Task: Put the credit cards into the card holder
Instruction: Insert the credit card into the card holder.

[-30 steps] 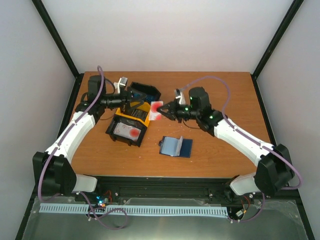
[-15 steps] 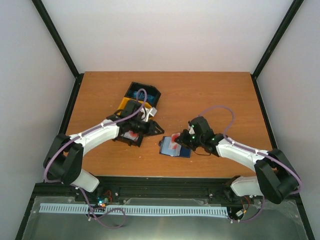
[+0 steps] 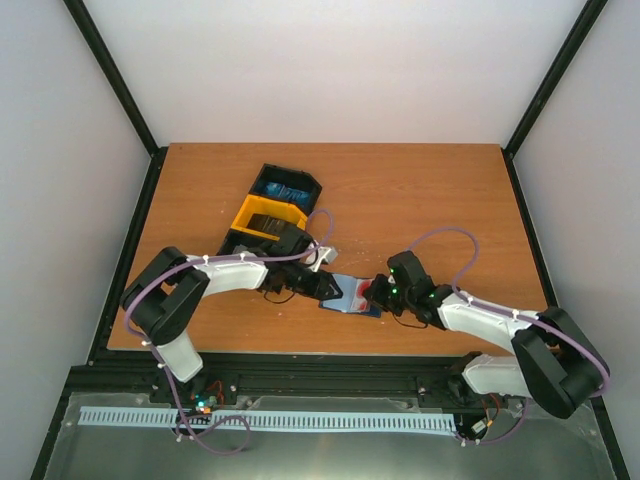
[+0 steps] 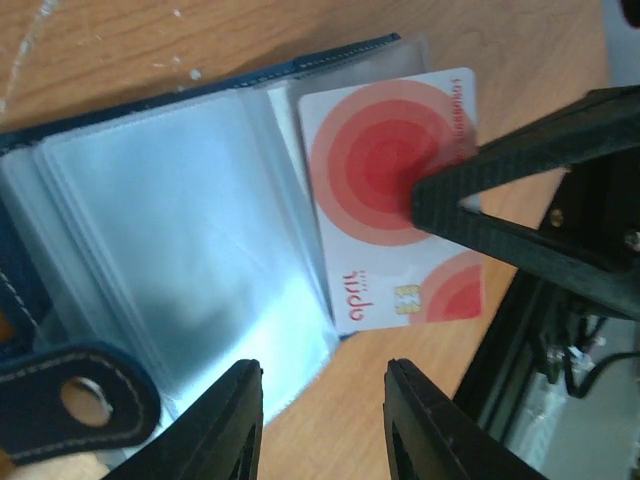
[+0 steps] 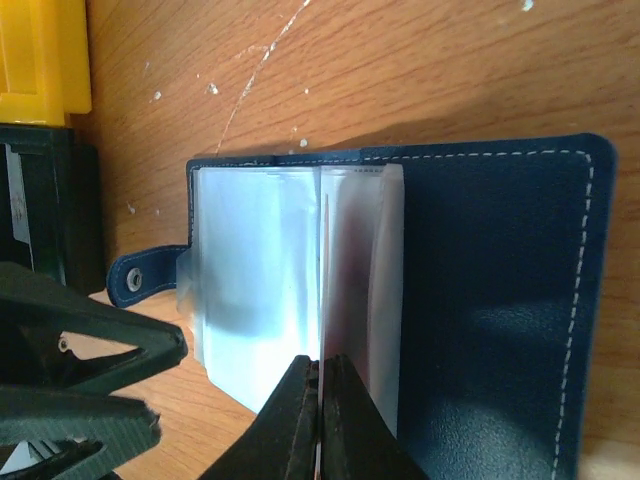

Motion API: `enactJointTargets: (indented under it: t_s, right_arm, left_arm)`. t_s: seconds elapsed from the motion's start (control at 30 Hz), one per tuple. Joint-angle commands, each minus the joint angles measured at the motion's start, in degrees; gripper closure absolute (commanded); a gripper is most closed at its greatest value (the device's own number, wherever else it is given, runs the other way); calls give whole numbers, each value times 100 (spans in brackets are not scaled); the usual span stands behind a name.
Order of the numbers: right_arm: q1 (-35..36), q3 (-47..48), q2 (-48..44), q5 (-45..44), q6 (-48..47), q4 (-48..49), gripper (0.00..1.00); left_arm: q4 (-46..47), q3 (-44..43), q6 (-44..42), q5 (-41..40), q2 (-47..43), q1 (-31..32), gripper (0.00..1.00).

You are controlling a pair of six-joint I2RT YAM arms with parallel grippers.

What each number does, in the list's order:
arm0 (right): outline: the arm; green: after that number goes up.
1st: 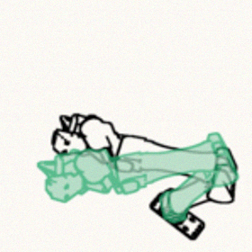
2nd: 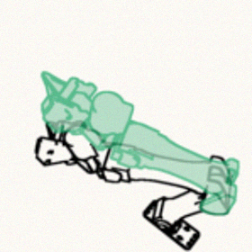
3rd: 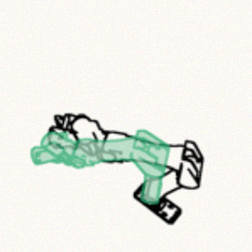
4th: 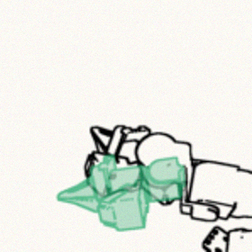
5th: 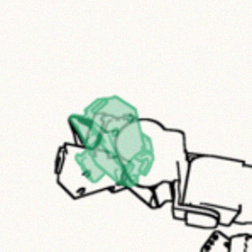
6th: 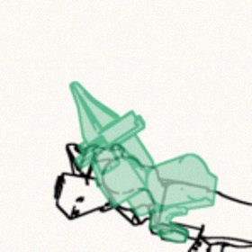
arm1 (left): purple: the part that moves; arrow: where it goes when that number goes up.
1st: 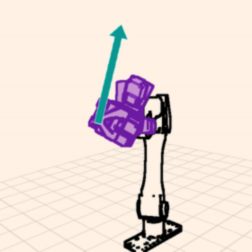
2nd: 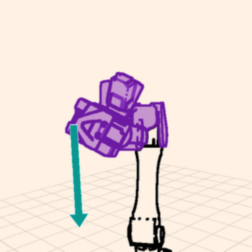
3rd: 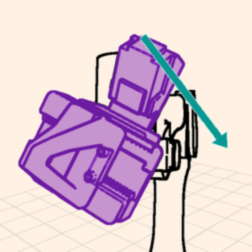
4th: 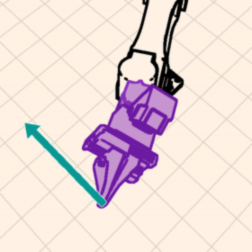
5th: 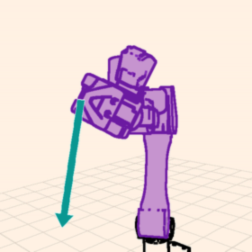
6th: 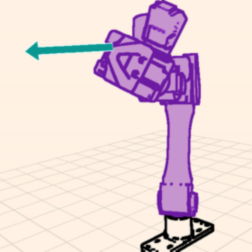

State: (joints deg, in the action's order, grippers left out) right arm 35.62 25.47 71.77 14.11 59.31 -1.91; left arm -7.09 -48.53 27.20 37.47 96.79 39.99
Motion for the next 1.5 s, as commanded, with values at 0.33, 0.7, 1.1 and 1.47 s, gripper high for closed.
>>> enactJointTargets:
  t_s: [0.33,0.7,1.1,1.47]
  right_arm:
    - [-89,-459,280,248,-62,1514,97]
    - [-173,-846,502,367,766,2270,97]
    - [-222,-829,940,554,1127,2755,97]
    - [-227,-900,1335,351,1078,3470,97]
  left_arm:
    - [18,-45,-49,-1478,133,79,65]
    - [-84,75,22,-1882,309,127,66]
    - [-170,-32,-13,-1946,504,162,80]
    - [-170,-84,-22,-1875,608,172,82]
